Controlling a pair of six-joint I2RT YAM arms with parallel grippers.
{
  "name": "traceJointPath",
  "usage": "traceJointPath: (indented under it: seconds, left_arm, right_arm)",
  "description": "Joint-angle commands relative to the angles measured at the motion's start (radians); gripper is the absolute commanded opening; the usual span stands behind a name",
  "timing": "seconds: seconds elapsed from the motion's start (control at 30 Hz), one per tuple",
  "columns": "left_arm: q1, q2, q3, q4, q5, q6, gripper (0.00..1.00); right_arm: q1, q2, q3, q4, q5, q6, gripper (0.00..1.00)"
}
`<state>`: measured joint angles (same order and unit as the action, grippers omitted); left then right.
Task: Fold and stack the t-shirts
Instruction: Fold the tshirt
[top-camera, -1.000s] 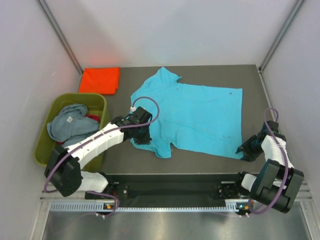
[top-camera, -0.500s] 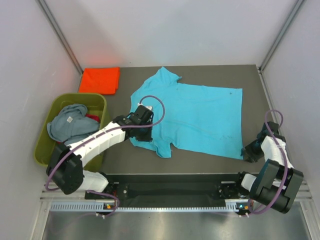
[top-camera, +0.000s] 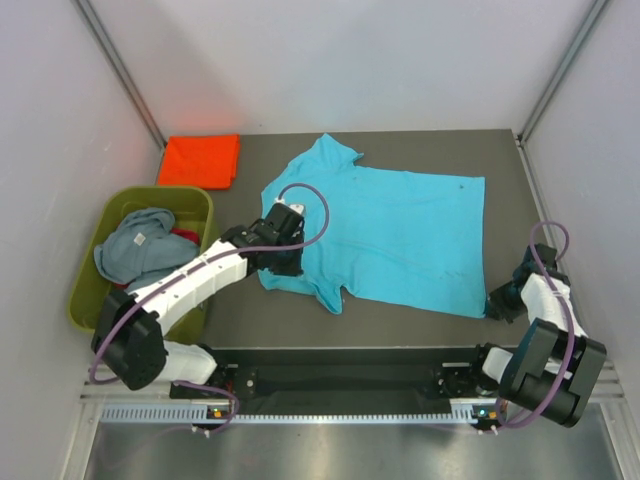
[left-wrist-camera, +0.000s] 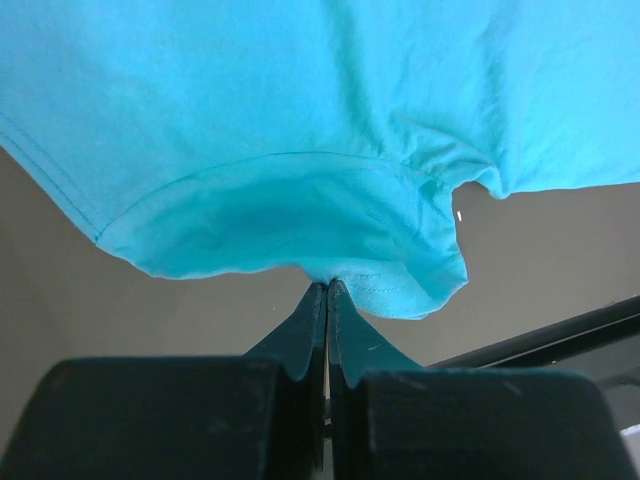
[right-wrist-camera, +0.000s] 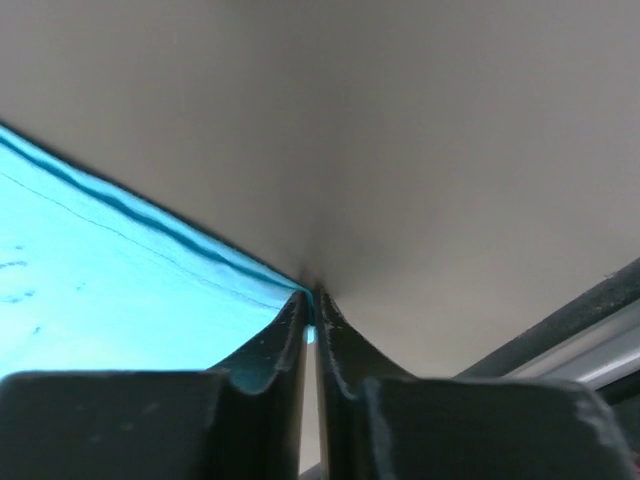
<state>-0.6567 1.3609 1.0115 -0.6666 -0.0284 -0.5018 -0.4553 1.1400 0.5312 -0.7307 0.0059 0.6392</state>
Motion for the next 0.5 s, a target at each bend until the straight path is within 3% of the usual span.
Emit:
traceJointPath:
  seconds: [0.0, 0.47]
  left_arm:
    - [0.006, -0.06, 0.035, -0.017, -0.028, 0.023, 0.0]
    - [0.011, -0.184, 0.016, -0.146, -0.134, 0.025, 0.0]
  right_arm:
    - [-0.01, 0.03, -0.016, 0.063, 0.046, 0.008, 0.02]
    - [-0.008, -0.011, 0.093, -0.125, 0.117, -0.015, 0.0]
